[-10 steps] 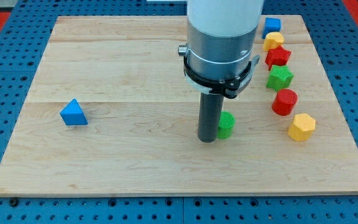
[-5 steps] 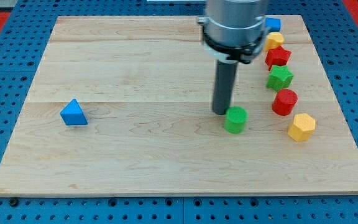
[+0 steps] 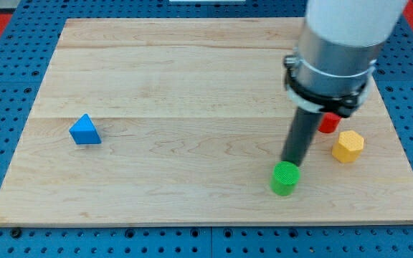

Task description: Push the green circle to the bottom of the yellow hexagon

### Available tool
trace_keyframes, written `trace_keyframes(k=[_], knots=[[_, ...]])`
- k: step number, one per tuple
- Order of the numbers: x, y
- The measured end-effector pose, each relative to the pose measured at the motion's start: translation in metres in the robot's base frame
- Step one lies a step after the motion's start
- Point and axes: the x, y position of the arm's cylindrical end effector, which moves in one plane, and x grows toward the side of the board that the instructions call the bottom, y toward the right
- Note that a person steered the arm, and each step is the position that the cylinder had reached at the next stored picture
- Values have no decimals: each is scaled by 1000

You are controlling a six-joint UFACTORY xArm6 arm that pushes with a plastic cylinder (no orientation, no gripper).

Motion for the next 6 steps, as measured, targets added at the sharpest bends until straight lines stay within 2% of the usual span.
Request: trace_keyframes(k=[1,2,3,5,6], knots=[[0,-46],[3,-64],[3,-31],[48,-43],[58,-26]])
